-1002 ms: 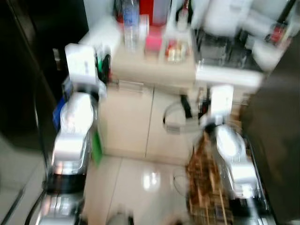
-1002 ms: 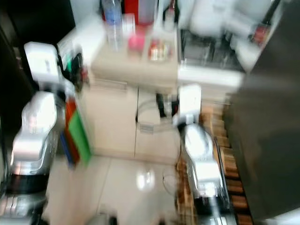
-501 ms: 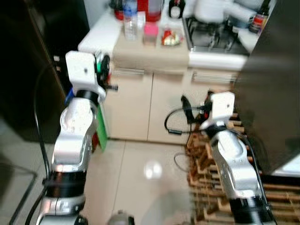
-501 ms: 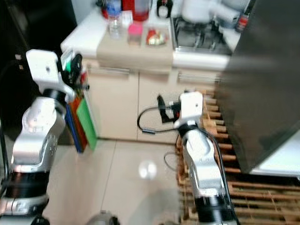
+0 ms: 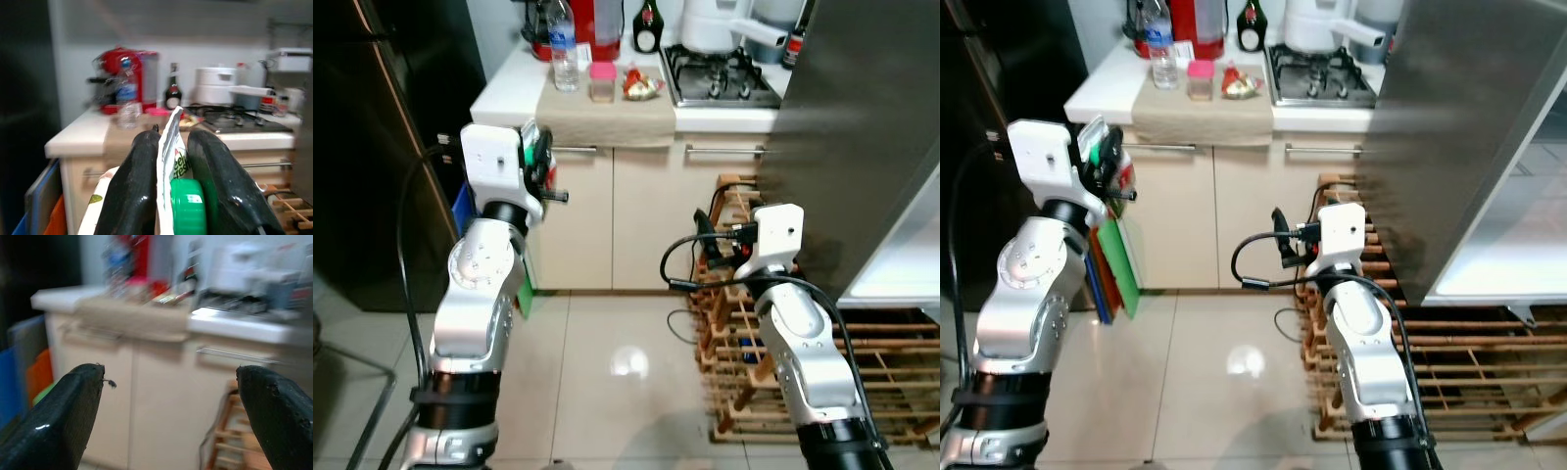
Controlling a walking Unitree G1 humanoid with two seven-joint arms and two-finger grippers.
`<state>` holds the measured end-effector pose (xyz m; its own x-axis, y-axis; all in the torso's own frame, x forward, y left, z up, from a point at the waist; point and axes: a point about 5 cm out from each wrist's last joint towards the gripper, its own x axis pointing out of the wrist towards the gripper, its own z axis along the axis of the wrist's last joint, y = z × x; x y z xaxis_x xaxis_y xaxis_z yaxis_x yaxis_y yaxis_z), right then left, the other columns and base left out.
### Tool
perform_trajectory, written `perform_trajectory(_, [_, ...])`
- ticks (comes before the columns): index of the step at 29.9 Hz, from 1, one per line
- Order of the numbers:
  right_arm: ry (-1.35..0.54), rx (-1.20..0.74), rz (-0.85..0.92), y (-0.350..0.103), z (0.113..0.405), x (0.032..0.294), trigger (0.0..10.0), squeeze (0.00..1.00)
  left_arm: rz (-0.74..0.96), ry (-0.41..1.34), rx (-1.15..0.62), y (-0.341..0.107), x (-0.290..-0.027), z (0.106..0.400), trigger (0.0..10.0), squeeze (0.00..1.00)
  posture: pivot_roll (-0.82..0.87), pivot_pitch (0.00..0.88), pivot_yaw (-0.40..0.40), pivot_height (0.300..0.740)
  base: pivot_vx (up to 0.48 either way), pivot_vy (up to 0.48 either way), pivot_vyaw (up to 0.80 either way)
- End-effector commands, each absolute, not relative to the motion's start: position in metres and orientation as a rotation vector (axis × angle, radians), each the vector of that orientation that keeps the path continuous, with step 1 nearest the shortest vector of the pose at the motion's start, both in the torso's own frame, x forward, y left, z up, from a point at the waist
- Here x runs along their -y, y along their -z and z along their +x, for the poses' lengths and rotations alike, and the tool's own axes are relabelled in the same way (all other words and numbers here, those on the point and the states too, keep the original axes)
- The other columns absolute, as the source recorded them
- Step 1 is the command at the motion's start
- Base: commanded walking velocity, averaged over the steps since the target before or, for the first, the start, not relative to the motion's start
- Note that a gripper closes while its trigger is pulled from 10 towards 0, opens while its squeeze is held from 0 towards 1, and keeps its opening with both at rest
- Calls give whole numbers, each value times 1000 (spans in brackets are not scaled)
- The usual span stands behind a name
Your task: Restocking fridge
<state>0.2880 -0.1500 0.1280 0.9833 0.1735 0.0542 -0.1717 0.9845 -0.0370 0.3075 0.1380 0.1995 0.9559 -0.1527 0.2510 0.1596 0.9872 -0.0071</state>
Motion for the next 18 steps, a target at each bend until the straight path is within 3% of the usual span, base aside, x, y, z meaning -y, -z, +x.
perform_trajectory(1, [-191,79,-36,-134,290,145,10000,106,-45,165,193,-186,-135,304,10000,0,-11,0,20,740,0,-480,0])
perform_trajectory(18, [-173,55,-69,-132,285,155,10000,106,-75,232,244,-189,-126,298,10000,0,-43,0,13,740,0,-447,-47])
